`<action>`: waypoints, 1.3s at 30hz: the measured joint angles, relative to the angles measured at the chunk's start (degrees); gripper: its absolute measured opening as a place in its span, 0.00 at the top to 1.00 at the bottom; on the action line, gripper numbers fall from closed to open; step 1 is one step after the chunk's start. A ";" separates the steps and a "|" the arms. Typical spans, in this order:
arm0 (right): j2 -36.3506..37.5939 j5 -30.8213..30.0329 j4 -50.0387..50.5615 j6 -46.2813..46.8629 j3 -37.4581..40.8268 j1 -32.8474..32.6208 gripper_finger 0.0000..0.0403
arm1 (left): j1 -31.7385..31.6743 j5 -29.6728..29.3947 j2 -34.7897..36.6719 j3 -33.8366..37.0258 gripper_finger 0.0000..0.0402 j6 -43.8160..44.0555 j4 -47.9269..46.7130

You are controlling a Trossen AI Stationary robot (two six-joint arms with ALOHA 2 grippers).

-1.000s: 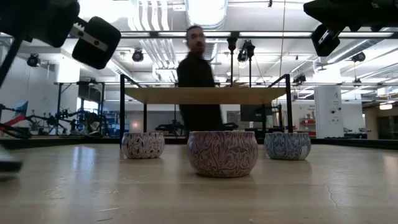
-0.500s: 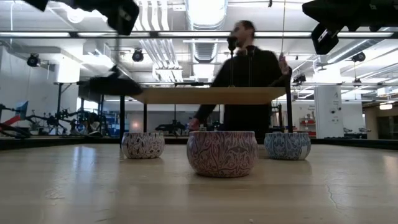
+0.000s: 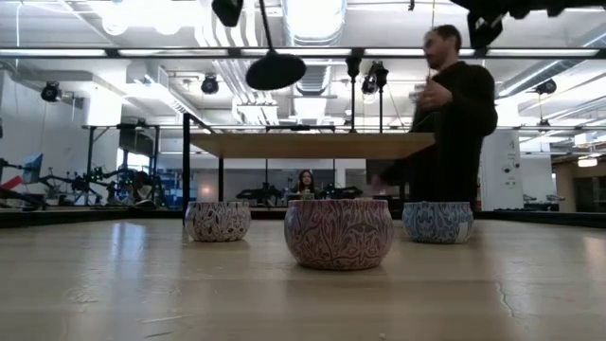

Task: Pick & Place candle stick holders
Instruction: Put the black candle holder on the shelf

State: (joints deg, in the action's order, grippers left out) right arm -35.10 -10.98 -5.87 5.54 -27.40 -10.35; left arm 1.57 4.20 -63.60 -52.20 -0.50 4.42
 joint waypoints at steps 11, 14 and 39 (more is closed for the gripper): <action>-15.69 -2.83 8.39 2.28 -13.55 0.01 0.98 | -4.10 -0.73 -9.53 -10.38 0.96 0.88 -3.93; -18.37 -5.95 7.81 5.38 -14.36 0.24 0.98 | -4.19 -0.71 -10.89 -13.09 0.96 0.60 -4.33; -30.47 -7.19 -8.22 7.34 -14.91 0.87 0.57 | -4.16 2.48 -18.93 -21.76 0.96 -0.79 -3.61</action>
State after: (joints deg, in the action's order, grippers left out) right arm -65.57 -18.17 -14.09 12.88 -42.31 -9.47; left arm -2.59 6.68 -82.53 -73.96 -1.28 0.81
